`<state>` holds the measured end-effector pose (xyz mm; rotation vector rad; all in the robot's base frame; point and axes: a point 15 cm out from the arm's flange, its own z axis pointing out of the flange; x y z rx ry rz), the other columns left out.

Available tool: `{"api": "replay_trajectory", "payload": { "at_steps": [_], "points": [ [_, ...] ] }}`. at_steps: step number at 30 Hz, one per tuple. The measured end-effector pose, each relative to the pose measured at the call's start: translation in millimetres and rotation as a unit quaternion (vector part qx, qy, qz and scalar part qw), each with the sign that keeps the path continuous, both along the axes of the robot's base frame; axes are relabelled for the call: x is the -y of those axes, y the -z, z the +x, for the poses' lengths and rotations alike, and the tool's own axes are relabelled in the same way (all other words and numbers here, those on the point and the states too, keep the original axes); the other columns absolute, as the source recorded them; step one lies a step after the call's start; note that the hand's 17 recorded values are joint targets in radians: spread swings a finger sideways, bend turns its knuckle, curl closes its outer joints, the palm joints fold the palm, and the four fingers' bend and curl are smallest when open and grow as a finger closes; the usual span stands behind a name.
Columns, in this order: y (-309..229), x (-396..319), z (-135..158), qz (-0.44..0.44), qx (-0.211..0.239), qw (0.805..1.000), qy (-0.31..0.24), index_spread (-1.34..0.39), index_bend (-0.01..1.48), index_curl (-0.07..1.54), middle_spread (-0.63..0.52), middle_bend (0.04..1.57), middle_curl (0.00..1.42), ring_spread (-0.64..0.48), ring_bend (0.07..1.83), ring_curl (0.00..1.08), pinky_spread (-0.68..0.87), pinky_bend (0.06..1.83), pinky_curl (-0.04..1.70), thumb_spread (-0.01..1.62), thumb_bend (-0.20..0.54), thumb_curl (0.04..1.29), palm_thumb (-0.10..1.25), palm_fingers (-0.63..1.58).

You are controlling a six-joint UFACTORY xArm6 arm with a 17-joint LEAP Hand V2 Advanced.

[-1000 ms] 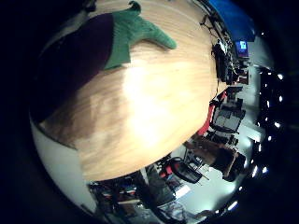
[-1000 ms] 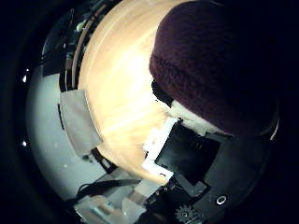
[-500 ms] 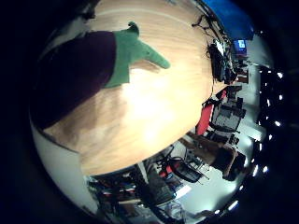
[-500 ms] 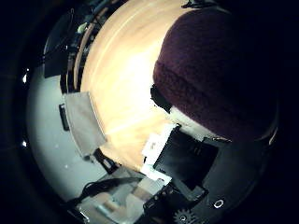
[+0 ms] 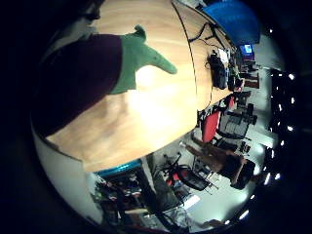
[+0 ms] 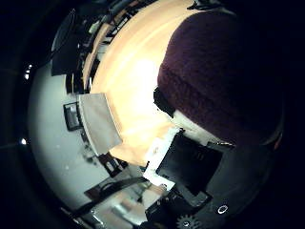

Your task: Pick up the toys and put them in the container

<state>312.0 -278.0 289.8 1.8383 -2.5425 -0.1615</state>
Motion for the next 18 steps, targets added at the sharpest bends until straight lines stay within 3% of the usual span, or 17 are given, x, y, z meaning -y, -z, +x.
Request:
{"api": "replay_trajectory", "payload": {
  "at_steps": [18],
  "points": [
    [-66.2, -54.5, 40.5, 0.01, 0.053, 0.998, -0.043, -0.31, 1.04, 0.82, -0.21, 1.25, 0.84, -0.22, 1.39, 0.74, -0.23, 1.37, 0.71, 1.42, -0.006, 0.19, 0.58, 1.12]
  ]
}}
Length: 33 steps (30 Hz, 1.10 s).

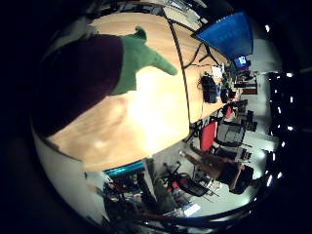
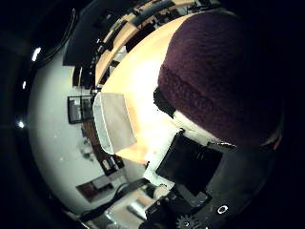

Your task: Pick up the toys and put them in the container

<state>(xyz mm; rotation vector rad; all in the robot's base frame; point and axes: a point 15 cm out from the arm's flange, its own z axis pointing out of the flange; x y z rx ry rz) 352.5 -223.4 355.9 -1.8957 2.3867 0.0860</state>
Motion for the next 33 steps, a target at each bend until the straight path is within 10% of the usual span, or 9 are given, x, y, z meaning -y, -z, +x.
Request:
{"api": "replay_trajectory", "payload": {
  "at_steps": [33],
  "points": [
    [-66.2, -253.7, 69.2, -0.009, 0.046, 0.983, -0.178, -0.31, 1.04, 0.81, -0.2, 1.26, 0.83, -0.22, 1.4, 0.74, -0.24, 1.32, 0.77, 1.43, -0.006, 0.19, 0.61, 1.12]
  ]
}}
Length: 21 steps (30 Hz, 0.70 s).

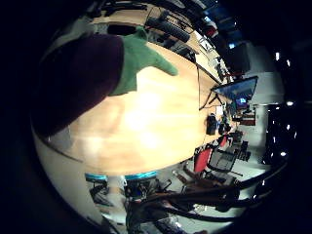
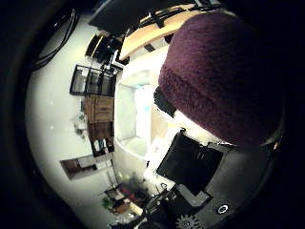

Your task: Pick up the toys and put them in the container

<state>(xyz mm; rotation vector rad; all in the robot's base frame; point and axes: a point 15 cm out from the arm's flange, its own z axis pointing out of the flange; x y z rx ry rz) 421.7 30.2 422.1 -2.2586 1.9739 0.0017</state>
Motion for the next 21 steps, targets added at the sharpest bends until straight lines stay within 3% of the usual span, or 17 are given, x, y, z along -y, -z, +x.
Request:
{"api": "replay_trajectory", "payload": {
  "at_steps": [15, 21],
  "points": [
    [5.6, -121.3, -1.2, 0.002, -0.016, 0.996, -0.091, -0.31, 1.04, 0.81, -0.2, 1.27, 0.82, -0.22, 1.39, 0.74, -0.24, 1.31, 0.79, 1.43, -0.006, 0.18, 0.61, 1.12],
    [6.1, -166.1, -16.5, 0.002, -0.019, 0.991, -0.133, -0.31, 1.04, 0.81, -0.2, 1.27, 0.82, -0.22, 1.39, 0.74, -0.24, 1.31, 0.79, 1.43, -0.006, 0.18, 0.61, 1.12]
  ]
}}
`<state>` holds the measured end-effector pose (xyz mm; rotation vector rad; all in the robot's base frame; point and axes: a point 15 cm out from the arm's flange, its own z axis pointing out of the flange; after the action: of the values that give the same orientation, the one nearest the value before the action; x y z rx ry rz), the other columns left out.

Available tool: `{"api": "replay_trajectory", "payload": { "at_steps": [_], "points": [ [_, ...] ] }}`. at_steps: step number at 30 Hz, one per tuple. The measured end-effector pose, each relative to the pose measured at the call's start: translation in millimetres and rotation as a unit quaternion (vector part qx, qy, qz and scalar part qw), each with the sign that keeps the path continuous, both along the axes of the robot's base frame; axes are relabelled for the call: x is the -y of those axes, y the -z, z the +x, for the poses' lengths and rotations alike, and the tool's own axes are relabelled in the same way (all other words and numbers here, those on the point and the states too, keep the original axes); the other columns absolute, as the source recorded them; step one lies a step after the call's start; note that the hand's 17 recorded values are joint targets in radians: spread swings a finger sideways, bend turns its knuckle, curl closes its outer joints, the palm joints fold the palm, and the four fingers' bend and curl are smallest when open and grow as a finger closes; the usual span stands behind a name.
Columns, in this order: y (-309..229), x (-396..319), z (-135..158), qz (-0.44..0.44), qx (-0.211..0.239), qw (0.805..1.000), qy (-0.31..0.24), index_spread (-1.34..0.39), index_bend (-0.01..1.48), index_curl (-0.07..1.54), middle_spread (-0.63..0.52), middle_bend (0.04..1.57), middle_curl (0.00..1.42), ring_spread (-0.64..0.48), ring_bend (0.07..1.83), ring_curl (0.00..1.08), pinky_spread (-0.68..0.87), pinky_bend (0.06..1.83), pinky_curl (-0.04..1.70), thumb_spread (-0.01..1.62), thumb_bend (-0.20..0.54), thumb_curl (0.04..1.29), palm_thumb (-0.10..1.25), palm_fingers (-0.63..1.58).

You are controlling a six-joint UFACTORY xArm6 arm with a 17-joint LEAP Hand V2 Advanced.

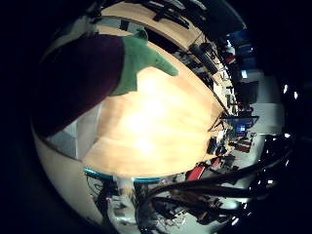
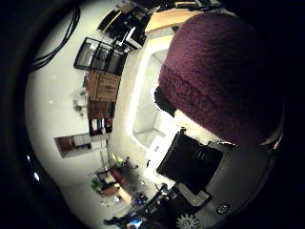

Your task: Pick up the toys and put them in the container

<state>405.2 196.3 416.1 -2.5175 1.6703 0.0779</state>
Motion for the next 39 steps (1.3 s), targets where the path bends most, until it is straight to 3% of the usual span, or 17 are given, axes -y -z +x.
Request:
{"api": "replay_trajectory", "payload": {
  "at_steps": [12, 39],
  "points": [
    [10.2, -57.1, -26.1, -0.004, -0.013, 0.999, -0.05, -0.31, 1.04, 0.81, -0.2, 1.27, 0.82, -0.22, 1.39, 0.74, -0.25, 1.3, 0.8, 1.43, -0.006, 0.18, 0.61, 1.12],
    [15.0, -64.0, -29.1, -0.007, -0.018, 0.999, -0.05, -0.31, 1.03, 0.82, -0.2, 1.26, 0.82, -0.22, 1.39, 0.75, -0.26, 1.29, 0.81, 1.43, -0.006, 0.18, 0.61, 1.12]
  ]
}}
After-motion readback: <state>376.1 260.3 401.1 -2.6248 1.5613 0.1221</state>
